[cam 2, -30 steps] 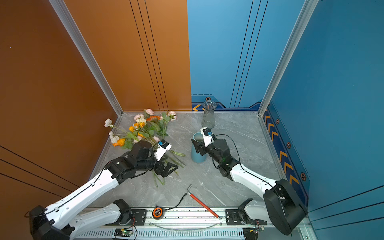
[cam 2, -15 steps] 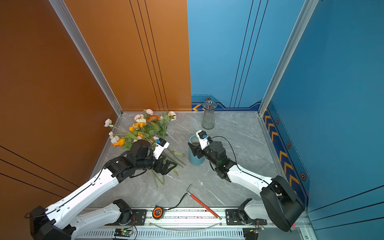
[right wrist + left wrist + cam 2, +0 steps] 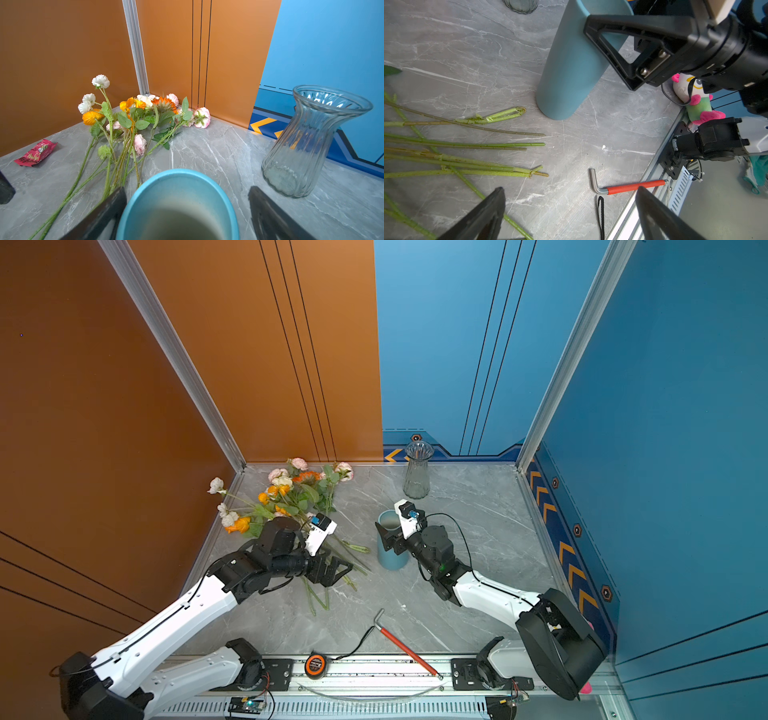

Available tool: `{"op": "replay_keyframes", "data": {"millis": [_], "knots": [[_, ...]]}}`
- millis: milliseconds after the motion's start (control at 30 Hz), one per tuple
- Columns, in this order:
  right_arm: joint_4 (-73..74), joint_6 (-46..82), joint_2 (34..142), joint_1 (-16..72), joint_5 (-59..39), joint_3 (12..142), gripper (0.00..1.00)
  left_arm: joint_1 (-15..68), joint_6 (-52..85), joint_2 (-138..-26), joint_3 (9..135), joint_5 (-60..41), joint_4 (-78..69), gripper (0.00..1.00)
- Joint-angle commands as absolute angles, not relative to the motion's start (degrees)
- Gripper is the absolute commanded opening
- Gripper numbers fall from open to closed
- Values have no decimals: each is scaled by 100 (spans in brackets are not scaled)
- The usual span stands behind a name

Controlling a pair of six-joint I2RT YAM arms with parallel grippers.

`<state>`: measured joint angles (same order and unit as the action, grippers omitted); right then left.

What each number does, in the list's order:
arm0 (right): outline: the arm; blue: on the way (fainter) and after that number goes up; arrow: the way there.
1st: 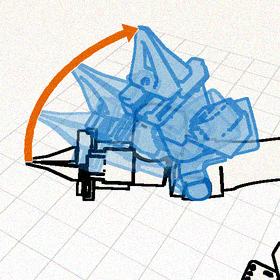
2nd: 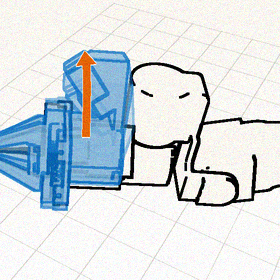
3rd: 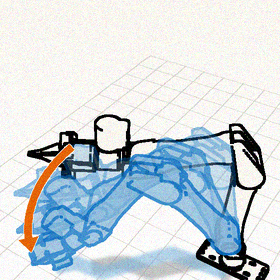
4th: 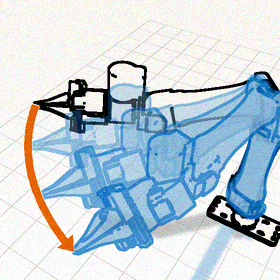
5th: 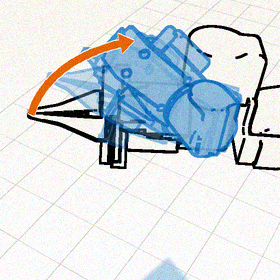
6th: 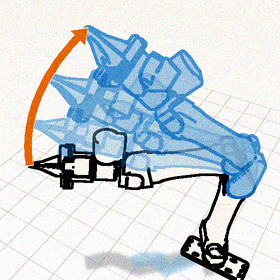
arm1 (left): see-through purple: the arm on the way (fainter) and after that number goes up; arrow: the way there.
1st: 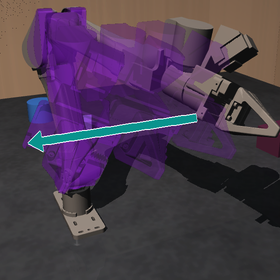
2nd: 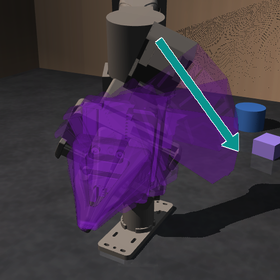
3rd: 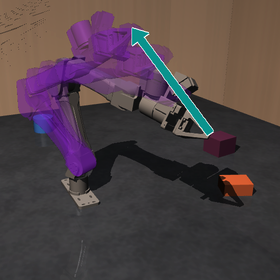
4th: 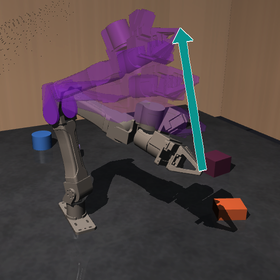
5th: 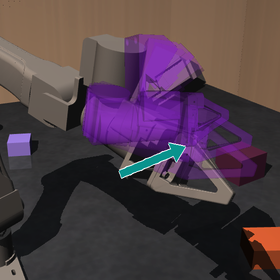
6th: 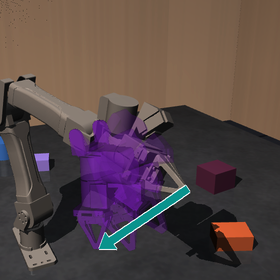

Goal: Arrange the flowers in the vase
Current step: 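Grasp the light-blue vase with the right gripper and drag it nearer the flowers, then release the light-blue vase and withdraw the right gripper while the left reaches the flowers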

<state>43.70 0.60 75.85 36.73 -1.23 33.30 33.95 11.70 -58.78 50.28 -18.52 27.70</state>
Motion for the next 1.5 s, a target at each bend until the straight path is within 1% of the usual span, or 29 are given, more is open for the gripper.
{"op": "replay_keyframes", "data": {"millis": [0, 200, 300, 400, 533, 667, 700, 800, 867, 933, 967, 1000, 1100, 1167, 1200, 1300, 1367, 1467], "knots": [[4680, -47, 7436, 3646, 12, 3270, 100, 3330, 1220, -5939, 5194, -2019, 2856, 98], [4492, -92, 7321, 3579, -116, 3378, 100, 3322, 1226, -5981, 5264, -2069, 2856, 98], [4100, -138, 7066, 3494, -340, 3576, 100, 3313, 1212, -5994, 5372, -2059, 2922, 98], [3544, -273, 6673, 3439, -394, 3796, 100, 3294, 1200, -6019, 5538, -1818, 3079, 98], [2539, -309, 6019, 3365, 308, 3901, 100, 3236, 1262, -6082, 5764, -1446, 3212, 98], [2119, -158, 5205, 3060, 629, 3296, 100, 3089, 1429, -6272, 6115, -1008, 3303, 99], [2054, -114, 4981, 2967, 506, 3127, 100, 3048, 1449, -6336, 6178, -927, 3328, 100], [1857, 0, 4160, 2766, -341, 2526, 100, 2792, 1575, -6612, 6365, -523, 3443, 98], [1818, 53, 3609, 2773, -836, 2063, 100, 2423, 1707, -6831, 6515, -666, 3500, 93], [1838, 155, 3194, 2797, -1084, 1667, 100, 2047, 1955, -7069, 6608, -702, 3516, 88], [1895, 216, 3041, 2816, -1167, 1495, 100, 1856, 2058, -7200, 6655, -811, 3519, 87], [1932, 220, 2940, 2842, -1260, 1378, 100, 1715, 2093, -7344, 6709, -889, 3509, 81], [1864, 140, 2785, 3025, -1618, 1160, 98, 1287, 2254, -7905, 6921, -1350, 3516, 72], [1819, 127, 2710, 3227, -1619, 1048, 97, 1070, 2386, -8313, 7065, -1540, 3520, 63], [1796, 132, 2666, 3327, -1560, 997, 97, 1008, 2474, -8458, 7111, -1567, 3520, 60], [1551, 123, 2544, 3649, -1304, 929, 97, 902, 2602, -8920, 7231, -1642, 3453, 55], [1573, 98, 2548, 3821, -1223, 850, 98, 901, 2612, -9186, 7335, -1745, 3344, 49], [1646, -84, 2769, 4168, -1093, 873, 98, 917, 2731, -9566, 7520, -1713, 3173, 42]]}}
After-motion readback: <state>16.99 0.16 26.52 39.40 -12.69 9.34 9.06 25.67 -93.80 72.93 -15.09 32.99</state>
